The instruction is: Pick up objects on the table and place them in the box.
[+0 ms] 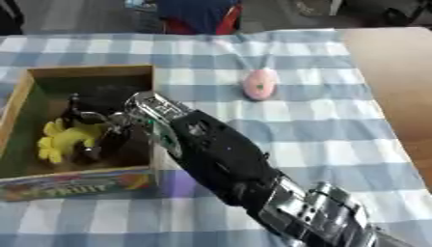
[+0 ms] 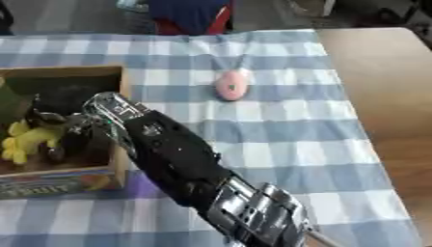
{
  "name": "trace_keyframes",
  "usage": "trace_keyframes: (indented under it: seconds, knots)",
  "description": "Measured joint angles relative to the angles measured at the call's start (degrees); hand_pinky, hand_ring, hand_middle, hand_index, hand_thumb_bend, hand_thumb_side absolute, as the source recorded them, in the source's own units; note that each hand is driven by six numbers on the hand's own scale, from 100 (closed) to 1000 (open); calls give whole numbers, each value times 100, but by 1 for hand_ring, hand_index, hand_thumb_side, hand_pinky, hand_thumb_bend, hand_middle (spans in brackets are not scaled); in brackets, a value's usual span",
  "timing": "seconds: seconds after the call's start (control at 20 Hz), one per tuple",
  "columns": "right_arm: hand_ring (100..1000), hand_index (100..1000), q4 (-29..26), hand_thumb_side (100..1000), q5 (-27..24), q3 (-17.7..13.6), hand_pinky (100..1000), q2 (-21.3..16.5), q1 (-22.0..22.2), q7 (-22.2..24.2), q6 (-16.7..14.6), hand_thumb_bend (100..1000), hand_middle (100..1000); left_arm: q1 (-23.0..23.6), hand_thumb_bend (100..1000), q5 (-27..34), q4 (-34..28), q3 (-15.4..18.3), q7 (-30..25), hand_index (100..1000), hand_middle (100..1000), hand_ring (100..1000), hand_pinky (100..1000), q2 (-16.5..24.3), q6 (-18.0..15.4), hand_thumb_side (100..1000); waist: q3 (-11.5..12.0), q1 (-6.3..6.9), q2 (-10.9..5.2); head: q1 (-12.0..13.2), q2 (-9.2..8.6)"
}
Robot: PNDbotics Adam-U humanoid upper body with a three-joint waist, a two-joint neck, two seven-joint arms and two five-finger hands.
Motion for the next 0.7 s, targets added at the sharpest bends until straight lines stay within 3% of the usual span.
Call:
trace_keyframes:
  seconds: [0.25,0.7]
  knots:
    - [829,954,-260,686,55,1,665,-6,-6,-11,10,100,803,-1,424,9,0,-1,-9,818,540,600,371,-1,9,571,0,-5,0,8,-2]
    - [831,967,-665,713,74,4,674,-64,-56,77,24,100,809,-2,424,11,0,-2,-12,818,540,600,371,-1,12,571,-1,-14,-1,32,-8]
